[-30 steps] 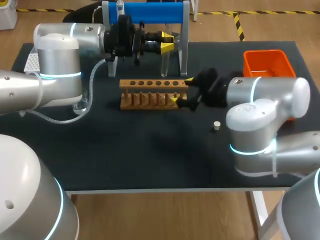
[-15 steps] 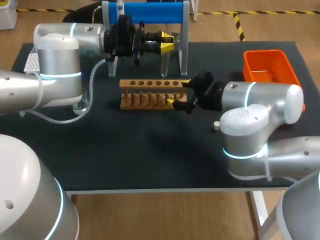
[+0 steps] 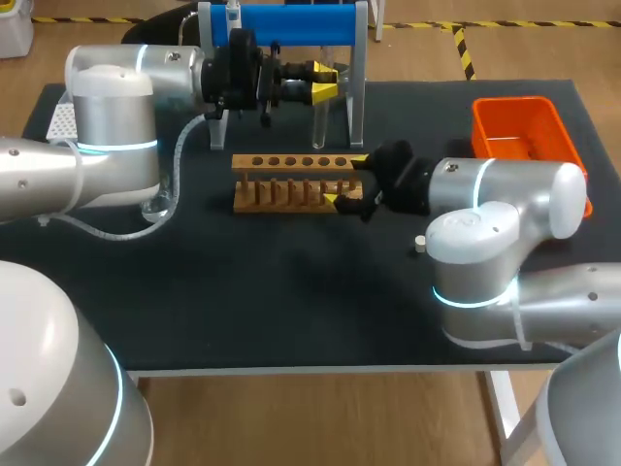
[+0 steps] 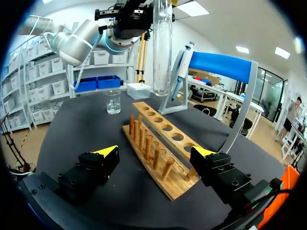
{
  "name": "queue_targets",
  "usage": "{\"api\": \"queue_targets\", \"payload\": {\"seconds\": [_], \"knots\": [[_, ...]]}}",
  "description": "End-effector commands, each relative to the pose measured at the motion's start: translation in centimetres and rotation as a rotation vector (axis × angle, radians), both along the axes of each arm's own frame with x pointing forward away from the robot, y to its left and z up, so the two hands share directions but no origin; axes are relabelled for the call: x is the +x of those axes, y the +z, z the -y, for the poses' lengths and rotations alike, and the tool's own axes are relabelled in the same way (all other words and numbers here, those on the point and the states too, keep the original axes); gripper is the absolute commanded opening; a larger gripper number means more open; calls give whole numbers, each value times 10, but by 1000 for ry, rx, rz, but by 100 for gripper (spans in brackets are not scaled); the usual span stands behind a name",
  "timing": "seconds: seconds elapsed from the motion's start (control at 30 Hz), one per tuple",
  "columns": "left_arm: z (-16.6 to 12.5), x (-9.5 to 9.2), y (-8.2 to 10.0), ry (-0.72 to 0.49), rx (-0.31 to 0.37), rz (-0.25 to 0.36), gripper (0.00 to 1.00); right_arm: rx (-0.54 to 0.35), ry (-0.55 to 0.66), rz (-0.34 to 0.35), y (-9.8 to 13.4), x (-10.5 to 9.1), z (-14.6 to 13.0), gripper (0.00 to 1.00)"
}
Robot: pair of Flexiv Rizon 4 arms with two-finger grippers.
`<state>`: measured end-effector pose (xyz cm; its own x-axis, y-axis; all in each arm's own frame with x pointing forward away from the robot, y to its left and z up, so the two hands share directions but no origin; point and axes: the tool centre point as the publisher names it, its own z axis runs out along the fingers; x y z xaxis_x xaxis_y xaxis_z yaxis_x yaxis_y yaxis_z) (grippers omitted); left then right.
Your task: Invert the test tube, pick up the pipette, mount the tip to pipette, aspirate from beaker and dispense into the tube, eject the tip, return the pipette, and cap with the stopper.
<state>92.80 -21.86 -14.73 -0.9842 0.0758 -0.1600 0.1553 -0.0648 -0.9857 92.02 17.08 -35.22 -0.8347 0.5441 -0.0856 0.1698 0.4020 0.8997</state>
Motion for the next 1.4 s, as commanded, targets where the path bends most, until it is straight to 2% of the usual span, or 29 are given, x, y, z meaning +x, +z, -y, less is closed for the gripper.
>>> {"api": "queue_targets", "payload": {"seconds": [0.03,0.57,0.83,1.03,1.4], "knots": [[0,2,0,-4,3,-1,0,-6,-1,-5,2,0,-1,100],[0,2,0,-4,3,-1,0,-6,-1,-5,2,0,-1,100],[0,4,-1,60,20,-79,0,-6,-1,-5,2,0,-1,100],[-2,4,-3,127,14,-106,0,-6,-1,-5,2,0,-1,100],[-6,17,-14,145,-24,-94,0,-6,-1,-5,2,0,-1,100]]}}
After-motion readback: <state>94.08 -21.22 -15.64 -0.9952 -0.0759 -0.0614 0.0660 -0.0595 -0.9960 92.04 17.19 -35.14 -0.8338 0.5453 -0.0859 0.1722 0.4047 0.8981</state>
